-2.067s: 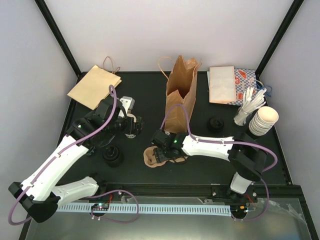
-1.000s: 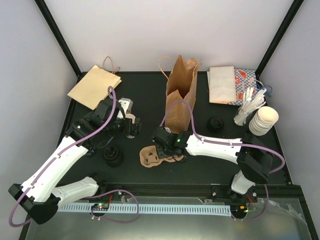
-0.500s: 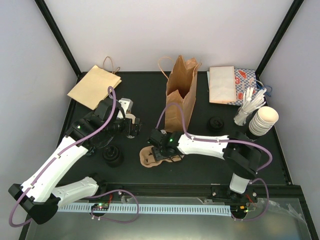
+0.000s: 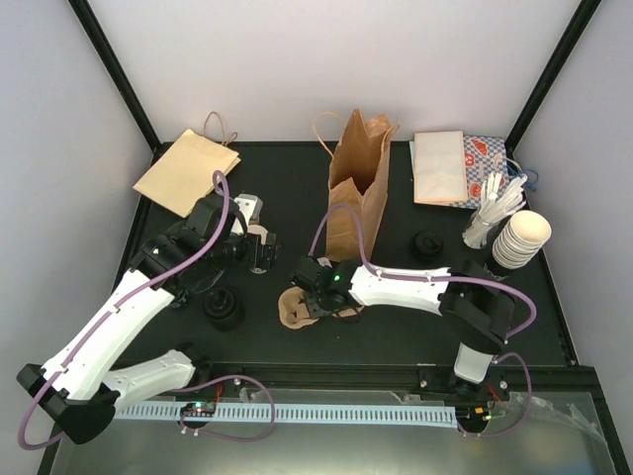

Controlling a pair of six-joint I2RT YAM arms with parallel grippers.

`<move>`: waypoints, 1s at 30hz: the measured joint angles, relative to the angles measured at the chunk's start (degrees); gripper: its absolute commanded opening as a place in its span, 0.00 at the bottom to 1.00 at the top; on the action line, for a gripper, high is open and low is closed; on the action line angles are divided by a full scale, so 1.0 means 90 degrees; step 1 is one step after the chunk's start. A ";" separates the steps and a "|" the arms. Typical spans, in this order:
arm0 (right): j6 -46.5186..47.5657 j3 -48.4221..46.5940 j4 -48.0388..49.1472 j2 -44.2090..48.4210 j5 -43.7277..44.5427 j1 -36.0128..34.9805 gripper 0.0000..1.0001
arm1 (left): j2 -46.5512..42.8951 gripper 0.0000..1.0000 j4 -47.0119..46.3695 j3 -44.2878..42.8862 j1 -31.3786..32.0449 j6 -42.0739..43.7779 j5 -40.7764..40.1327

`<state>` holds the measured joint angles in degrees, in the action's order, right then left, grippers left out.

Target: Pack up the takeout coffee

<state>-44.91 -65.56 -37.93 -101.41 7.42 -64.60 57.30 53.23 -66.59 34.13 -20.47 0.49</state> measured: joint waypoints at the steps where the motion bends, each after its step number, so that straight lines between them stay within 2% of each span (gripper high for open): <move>1: -0.0005 0.0000 -0.0002 0.0073 0.0022 0.0000 0.38 | 0.0000 0.99 0.0000 0.0000 0.0000 0.0000 0.0000; 13: 0.0257 0.0000 -0.0112 0.0986 0.0306 0.0000 0.39 | 0.0000 0.99 0.0000 0.0000 -0.0002 0.0007 0.0000; 21: 0.1137 -0.0036 -0.0131 0.2385 0.0724 -0.0005 0.38 | 0.0000 0.99 0.0253 -0.0194 -0.0165 0.0141 -0.0182; 30: 0.2113 -0.1049 -0.0537 0.3361 0.1122 0.0100 0.39 | -0.0063 0.99 0.0362 -0.0726 -0.0376 0.0270 -0.0384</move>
<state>-25.89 -75.00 -42.76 -71.16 17.52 -63.70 56.73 56.49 -73.12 30.74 -18.04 -2.96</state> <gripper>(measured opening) 0.387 0.987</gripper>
